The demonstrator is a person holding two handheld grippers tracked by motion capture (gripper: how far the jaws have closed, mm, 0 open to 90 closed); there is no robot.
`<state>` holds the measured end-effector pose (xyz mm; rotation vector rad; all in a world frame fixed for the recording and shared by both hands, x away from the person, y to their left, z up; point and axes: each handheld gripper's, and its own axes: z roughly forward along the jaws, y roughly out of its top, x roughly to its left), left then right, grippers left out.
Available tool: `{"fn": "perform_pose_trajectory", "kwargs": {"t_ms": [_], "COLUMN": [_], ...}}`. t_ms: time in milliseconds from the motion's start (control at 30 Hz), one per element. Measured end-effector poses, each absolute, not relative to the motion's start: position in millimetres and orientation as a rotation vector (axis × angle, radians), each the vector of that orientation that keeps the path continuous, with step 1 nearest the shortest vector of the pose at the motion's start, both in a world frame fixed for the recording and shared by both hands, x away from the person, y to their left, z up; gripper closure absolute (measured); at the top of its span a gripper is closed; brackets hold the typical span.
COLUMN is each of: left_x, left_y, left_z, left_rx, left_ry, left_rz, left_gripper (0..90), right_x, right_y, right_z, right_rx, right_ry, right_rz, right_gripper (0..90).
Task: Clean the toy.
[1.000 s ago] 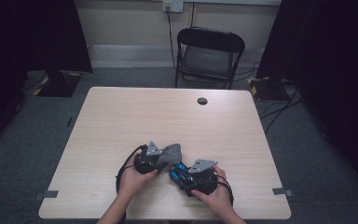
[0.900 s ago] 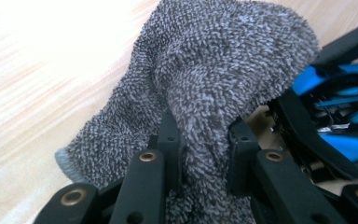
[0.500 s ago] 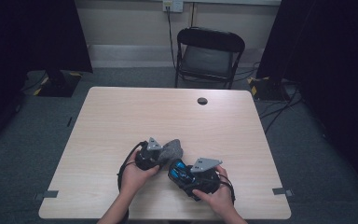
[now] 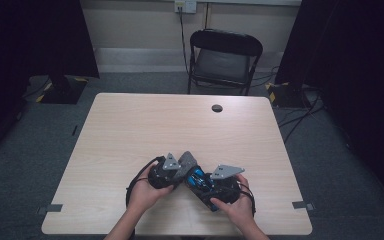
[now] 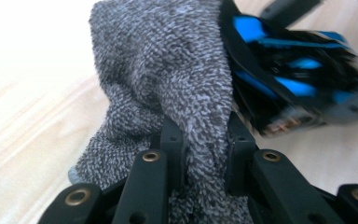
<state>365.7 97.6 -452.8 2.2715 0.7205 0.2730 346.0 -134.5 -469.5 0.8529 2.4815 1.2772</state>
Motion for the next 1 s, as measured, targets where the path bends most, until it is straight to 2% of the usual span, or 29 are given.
{"fn": "perform_pose_trajectory", "kwargs": {"t_ms": [267,500,667,1000], "left_x": [358,371,382,380], "left_y": [109,123,114,97], "left_z": [-454,-449,-443,-456], "left_rx": [2.291,2.201,2.167,2.221], "left_ry": [0.681,0.827,0.831,0.744], "left_rz": [0.215,0.281,0.344,0.272], "left_gripper": [75.0,74.7,74.0,74.4], "right_x": [352,350,348,353], "right_y": [-143,-144,-140,-148], "right_z": [-470,-469,-467,-473], "right_rx": [0.911,0.899,0.862,0.905], "right_ry": [2.457,2.469,2.484,2.472], "right_rz": [1.300,1.333,1.355,1.338], "right_gripper": [27.4,27.4,27.4,27.6]}}
